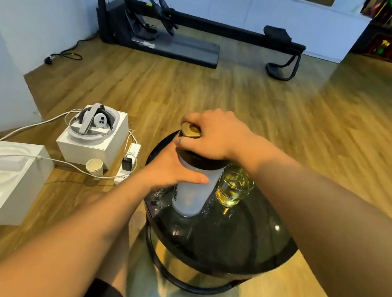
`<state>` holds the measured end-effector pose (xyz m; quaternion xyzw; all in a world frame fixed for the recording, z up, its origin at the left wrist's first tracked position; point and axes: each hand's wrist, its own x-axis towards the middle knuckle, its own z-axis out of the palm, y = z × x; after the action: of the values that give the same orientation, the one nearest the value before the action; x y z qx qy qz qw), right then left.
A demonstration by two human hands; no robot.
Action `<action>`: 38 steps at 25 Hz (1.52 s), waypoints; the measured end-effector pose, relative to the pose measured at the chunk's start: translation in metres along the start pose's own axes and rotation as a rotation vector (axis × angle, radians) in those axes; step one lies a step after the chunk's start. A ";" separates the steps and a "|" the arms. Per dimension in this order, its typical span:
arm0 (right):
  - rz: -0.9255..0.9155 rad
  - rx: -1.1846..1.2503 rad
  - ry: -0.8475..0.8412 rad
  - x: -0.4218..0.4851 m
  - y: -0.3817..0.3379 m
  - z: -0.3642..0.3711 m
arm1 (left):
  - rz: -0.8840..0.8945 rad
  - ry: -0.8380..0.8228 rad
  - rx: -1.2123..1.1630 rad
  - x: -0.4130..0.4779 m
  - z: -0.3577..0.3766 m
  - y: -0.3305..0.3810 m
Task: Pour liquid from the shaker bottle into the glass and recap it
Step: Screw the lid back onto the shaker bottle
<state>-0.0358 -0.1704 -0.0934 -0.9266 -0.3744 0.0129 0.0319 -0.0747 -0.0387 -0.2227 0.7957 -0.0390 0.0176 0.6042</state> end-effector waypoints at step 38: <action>0.169 0.009 0.064 -0.023 -0.040 -0.037 | -0.143 0.174 0.068 -0.021 0.021 0.011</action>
<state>-0.0783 -0.1599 -0.0535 -0.9547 -0.2936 -0.0125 0.0469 -0.0970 -0.0611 -0.2198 0.8120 0.0712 0.0449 0.5776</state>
